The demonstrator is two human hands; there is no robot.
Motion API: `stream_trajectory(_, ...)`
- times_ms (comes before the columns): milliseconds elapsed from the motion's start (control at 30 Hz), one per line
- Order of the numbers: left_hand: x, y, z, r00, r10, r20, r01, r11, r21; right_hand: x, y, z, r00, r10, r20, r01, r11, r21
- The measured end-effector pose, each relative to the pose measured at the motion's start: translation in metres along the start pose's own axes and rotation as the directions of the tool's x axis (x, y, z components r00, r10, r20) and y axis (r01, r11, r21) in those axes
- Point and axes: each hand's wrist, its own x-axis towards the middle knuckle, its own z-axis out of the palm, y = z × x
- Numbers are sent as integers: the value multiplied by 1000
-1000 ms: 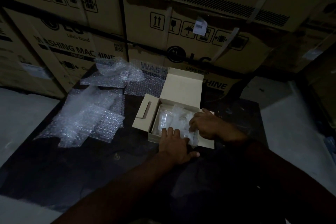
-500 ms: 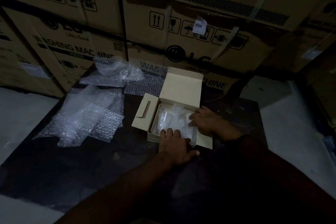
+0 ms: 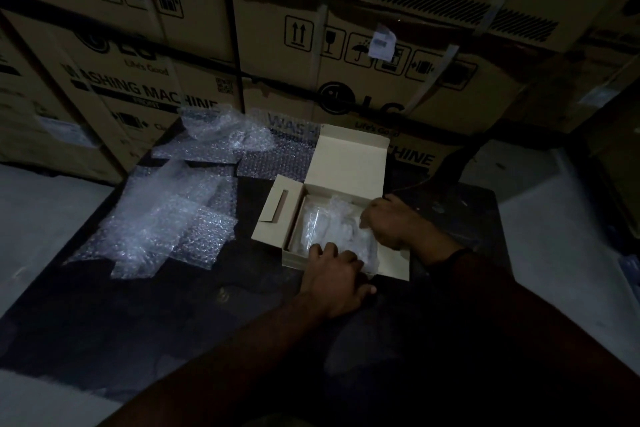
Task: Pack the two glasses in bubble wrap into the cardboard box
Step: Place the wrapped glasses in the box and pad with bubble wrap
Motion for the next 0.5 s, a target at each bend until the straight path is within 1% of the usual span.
stream_trajectory(33,1,1,0,999,3,34,-3,1000,5,0,-4,2,999,11,49,-8,999,-52)
stream_trajectory(100,4,2,-2,995,-4,96,2,1000,19,0,-8,3,991,29,131,-17,995,-94)
stream_trajectory(167,6,3,-4,987,-20,158,18,1000,18,0,-9,-1,980,31,195,-14,996,-86)
stream_trajectory(200,7,3,-5,983,-26,180,25,1000,10,-2,-8,-5,981,30,194,-22,999,-41)
stream_trajectory(233,8,2,-6,982,-30,184,32,999,-9,-5,-7,-8,989,24,143,-31,999,44)
stream_trajectory(300,6,0,-7,992,-41,121,51,996,-78,-14,-1,-14,997,27,-68,-10,972,234)
stream_trajectory(333,4,-2,-6,997,-50,60,57,992,-113,-19,2,-14,986,16,-166,30,963,267)
stream_trajectory(367,2,-4,-4,999,-54,-3,53,990,-134,-23,5,-11,974,-26,-223,84,963,255)
stream_trajectory(400,1,-6,-3,998,-45,-45,39,990,-137,-27,8,-6,966,-86,-243,142,964,225)
stream_trajectory(433,-1,-7,-2,998,-25,-54,18,992,-126,-30,9,-1,961,-145,-234,192,962,195)
stream_trajectory(500,-2,-8,1,1000,15,-9,-16,995,-101,-33,8,8,966,-217,-140,237,961,143)
